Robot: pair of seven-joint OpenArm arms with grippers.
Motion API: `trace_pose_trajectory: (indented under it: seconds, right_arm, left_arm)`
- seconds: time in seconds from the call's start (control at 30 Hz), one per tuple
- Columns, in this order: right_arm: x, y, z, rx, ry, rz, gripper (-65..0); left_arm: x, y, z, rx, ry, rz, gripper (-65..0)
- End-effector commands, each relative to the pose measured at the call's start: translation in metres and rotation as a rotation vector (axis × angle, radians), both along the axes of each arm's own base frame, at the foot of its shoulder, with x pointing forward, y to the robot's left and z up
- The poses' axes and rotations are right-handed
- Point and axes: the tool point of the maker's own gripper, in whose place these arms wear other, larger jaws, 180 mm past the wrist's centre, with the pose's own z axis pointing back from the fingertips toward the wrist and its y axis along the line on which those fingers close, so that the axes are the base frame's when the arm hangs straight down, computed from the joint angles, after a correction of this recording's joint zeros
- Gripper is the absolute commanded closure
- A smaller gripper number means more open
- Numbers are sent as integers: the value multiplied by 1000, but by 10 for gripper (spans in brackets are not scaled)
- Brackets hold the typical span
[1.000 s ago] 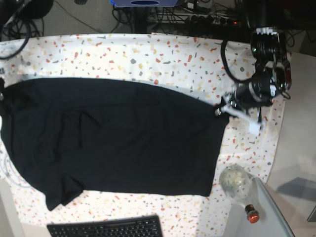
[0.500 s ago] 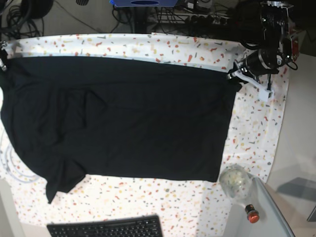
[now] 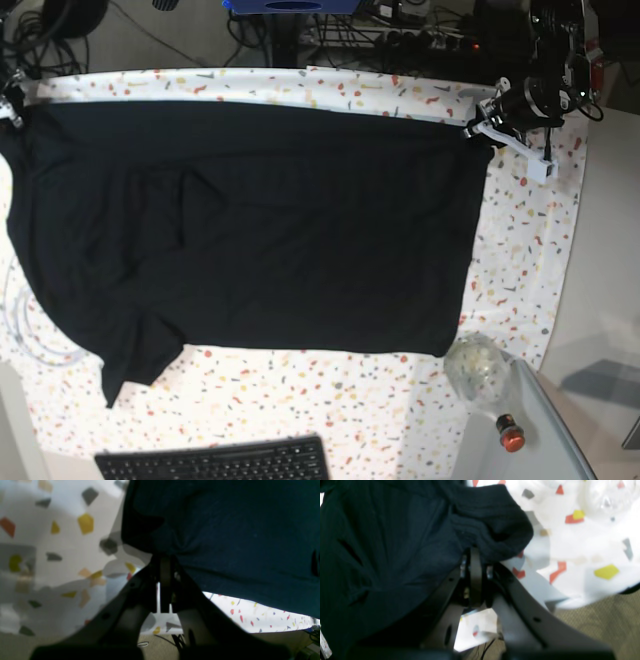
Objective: Layout the t-shirt on the table in an organized manner, then fold the t-shirt properly
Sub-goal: 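Drag the shirt edge with both grippers to straighten it flat, then release the shirt edge with both grippers and lift away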
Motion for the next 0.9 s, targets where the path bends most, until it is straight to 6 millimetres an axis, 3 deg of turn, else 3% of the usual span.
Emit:
trace_pose_trajectory:
  seconds: [0.0, 0.2, 0.8, 0.83, 0.87]
  right_arm:
    - [4, -12, 11, -35, -27, 3, 0]
    - [-6, -12, 9, -36, -6, 5, 0]
    - [-9, -4, 7, -16, -21, -26, 0]
    - [-10, -7, 9, -21, -30, -43, -47]
    - [-12, -7, 10, -21, -39, -63, -143]
  left_arm:
    - [7, 6, 7, 15, -28, 2, 0]
    - [7, 6, 7, 15, -28, 2, 0]
    - [-2, 8, 6, 22, -12, -2, 0]
    - [-2, 8, 6, 22, -13, -3, -94]
    - [-2, 8, 6, 22, -11, -3, -202]
